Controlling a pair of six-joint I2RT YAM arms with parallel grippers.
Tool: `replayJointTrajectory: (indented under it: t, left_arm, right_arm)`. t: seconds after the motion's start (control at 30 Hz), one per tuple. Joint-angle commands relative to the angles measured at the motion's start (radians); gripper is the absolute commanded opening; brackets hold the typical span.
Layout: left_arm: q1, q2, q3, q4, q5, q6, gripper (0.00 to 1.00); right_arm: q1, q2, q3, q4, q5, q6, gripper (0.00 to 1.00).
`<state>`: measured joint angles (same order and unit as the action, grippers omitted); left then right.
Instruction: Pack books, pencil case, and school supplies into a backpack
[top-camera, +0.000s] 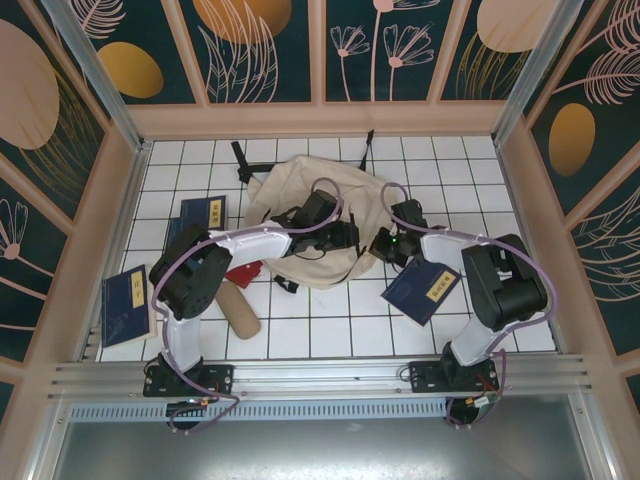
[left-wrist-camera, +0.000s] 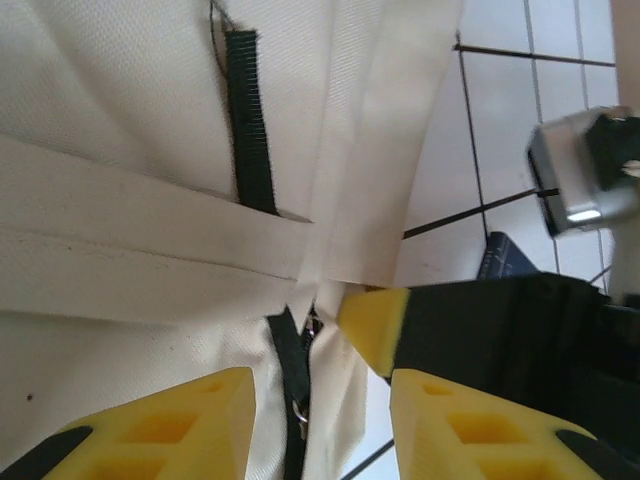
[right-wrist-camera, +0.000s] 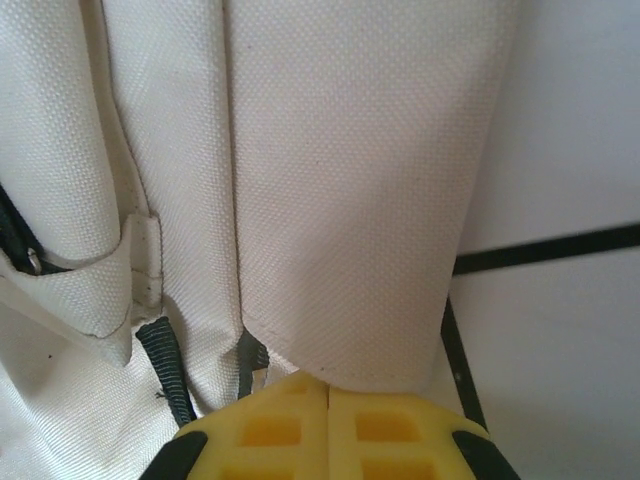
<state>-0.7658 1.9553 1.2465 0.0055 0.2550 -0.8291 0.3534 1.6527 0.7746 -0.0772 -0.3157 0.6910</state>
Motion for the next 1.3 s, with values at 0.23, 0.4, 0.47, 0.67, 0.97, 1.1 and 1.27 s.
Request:
replayJointTrajectory:
  t: [0.23, 0.4, 0.47, 0.67, 0.97, 1.1, 1.27]
  left_arm:
    - [-0.007, 0.116, 0.100, -0.062, 0.079, -0.030, 0.32]
    - [-0.013, 0.158, 0.145, -0.100, 0.065, -0.033, 0.27]
    - [-0.014, 0.175, 0.157, -0.115, 0.056, -0.037, 0.27]
    - [-0.015, 0.208, 0.181, -0.118, 0.069, -0.050, 0.34]
    - [-0.029, 0.189, 0.160, -0.038, 0.180, -0.019, 0.25]
    - [-0.029, 0.126, 0.108, 0.010, 0.179, 0.002, 0.21]
    - [-0.028, 0.085, 0.088, 0.031, 0.167, 0.048, 0.21]
  right_arm:
    - [0.002, -0.007, -0.047, 0.042, -0.016, 0.057, 0.00]
    - [0.003, 0.001, -0.049, 0.053, -0.022, 0.063, 0.00]
    - [0.003, -0.001, -0.049, 0.054, -0.022, 0.064, 0.00]
    - [0.003, 0.002, -0.048, 0.053, -0.023, 0.062, 0.00]
    - [0.003, 0.007, -0.040, 0.058, -0.023, 0.064, 0.00]
    - [0.003, 0.011, -0.039, 0.060, -0.025, 0.065, 0.00]
    - [0.003, 0.015, -0.038, 0.062, -0.028, 0.065, 0.00]
